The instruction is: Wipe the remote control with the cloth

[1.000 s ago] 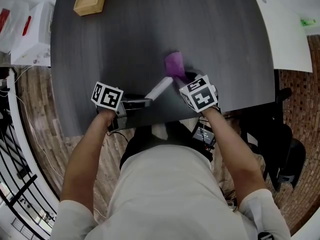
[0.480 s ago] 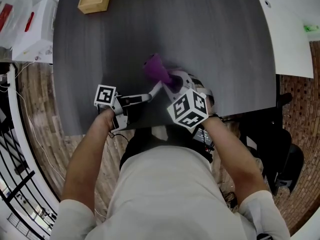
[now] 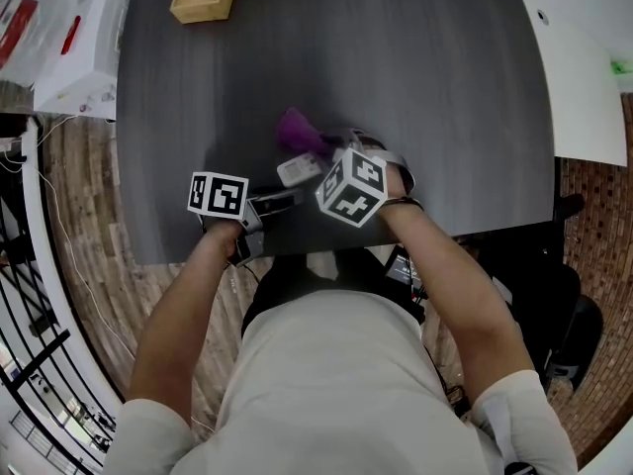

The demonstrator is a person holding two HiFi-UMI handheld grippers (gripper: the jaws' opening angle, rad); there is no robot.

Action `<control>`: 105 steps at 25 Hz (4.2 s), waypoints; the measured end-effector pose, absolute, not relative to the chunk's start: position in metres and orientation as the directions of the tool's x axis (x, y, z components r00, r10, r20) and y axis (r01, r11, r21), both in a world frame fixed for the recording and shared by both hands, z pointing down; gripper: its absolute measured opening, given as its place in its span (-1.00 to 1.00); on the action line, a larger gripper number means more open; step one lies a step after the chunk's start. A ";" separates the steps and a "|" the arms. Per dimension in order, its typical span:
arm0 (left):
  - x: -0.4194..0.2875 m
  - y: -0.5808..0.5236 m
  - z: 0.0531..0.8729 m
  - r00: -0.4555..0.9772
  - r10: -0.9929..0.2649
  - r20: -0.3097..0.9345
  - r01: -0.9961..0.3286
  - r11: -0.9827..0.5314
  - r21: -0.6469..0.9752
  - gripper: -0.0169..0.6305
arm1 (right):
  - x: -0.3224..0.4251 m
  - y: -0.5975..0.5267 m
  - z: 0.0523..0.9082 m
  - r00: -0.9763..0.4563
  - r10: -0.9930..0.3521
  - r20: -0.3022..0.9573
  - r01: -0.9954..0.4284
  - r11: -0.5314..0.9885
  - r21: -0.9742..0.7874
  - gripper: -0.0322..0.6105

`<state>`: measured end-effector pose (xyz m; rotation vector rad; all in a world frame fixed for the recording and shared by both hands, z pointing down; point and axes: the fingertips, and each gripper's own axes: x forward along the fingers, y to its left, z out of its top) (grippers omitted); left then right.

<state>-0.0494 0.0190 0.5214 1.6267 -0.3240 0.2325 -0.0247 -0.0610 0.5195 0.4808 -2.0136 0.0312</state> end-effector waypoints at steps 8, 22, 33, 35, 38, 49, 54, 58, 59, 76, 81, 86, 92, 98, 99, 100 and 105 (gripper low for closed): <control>-0.061 -0.023 0.522 0.857 -0.269 0.440 -0.480 -0.107 0.870 -0.31 | 0.007 -0.029 0.527 -0.301 -0.223 0.927 -0.537 0.843 0.028 -0.62; -0.077 0.003 0.504 0.789 -0.355 0.501 -0.573 -0.130 0.810 -0.36 | 0.025 -0.006 0.527 -0.320 -0.294 0.901 -0.754 0.655 -0.054 -0.62; -0.040 0.017 0.519 0.820 -0.334 0.466 -0.529 -0.131 0.838 -0.37 | 0.025 -0.009 0.513 -0.408 -0.272 0.871 -0.715 0.689 -0.119 -0.62; -0.040 0.011 0.520 0.824 -0.329 0.462 -0.527 -0.143 0.838 -0.38 | 0.036 -0.014 0.514 -0.401 -0.284 0.871 -0.730 0.674 -0.116 -0.62; -0.044 0.001 0.524 0.819 -0.326 0.471 -0.538 -0.155 0.829 -0.38 | 0.051 -0.010 0.529 -0.365 -0.255 0.895 -0.742 0.661 -0.114 -0.62; -0.037 -0.021 0.526 0.828 -0.278 0.486 -0.545 -0.200 0.814 -0.38 | 0.024 0.024 0.531 -0.416 -0.217 0.883 -0.733 0.654 -0.185 -0.62; -0.031 -0.028 0.526 0.832 -0.244 0.498 -0.550 -0.246 0.798 -0.38 | 0.027 0.024 0.535 -0.422 -0.227 0.878 -0.770 0.600 -0.216 -0.62; -0.025 -0.034 0.526 0.835 -0.234 0.498 -0.547 -0.261 0.795 -0.38 | 0.027 0.024 0.537 -0.424 -0.240 0.873 -0.797 0.556 -0.234 -0.62; -0.024 -0.035 0.526 0.836 -0.229 0.498 -0.546 -0.269 0.793 -0.38 | 0.027 0.024 0.538 -0.423 -0.246 0.872 -0.803 0.548 -0.234 -0.62; -0.050 -0.085 0.523 0.812 -0.333 0.480 -0.562 -0.221 0.797 -0.38 | -0.007 -0.045 0.533 -0.409 -0.329 0.851 -0.842 0.496 -0.212 -0.62; -0.066 -0.106 0.521 0.788 -0.378 0.485 -0.586 -0.223 0.779 -0.38 | -0.021 -0.076 0.530 -0.409 -0.350 0.843 -0.837 0.511 -0.194 -0.62; -0.078 -0.109 0.520 0.796 -0.357 0.489 -0.586 -0.249 0.771 -0.38 | -0.025 -0.082 0.531 -0.402 -0.358 0.843 -0.845 0.499 -0.191 -0.62; -0.096 -0.109 0.505 0.797 -0.389 0.462 -0.583 -0.297 0.756 -0.38 | -0.001 -0.083 0.511 -0.410 -0.425 0.807 -0.882 0.410 -0.233 -0.62; -0.108 -0.086 0.442 0.850 -0.445 0.281 -0.461 -0.370 0.807 -0.38 | 0.042 -0.075 0.466 -0.434 -0.543 0.719 -0.901 0.281 -0.332 -0.62; -0.110 -0.081 0.430 0.860 -0.447 0.246 -0.434 -0.387 0.813 -0.38 | 0.049 -0.073 0.458 -0.436 -0.563 0.702 -0.900 0.266 -0.346 -0.62; -0.113 -0.075 0.418 0.867 -0.450 0.213 -0.410 -0.402 0.819 -0.38 | 0.056 -0.071 0.449 -0.438 -0.583 0.684 -0.898 0.250 -0.362 -0.62; -0.123 -0.035 0.369 0.882 -0.466 0.065 -0.292 -0.435 0.852 -0.42 | 0.082 -0.047 0.403 -0.449 -0.674 0.587 -0.876 0.203 -0.438 -0.62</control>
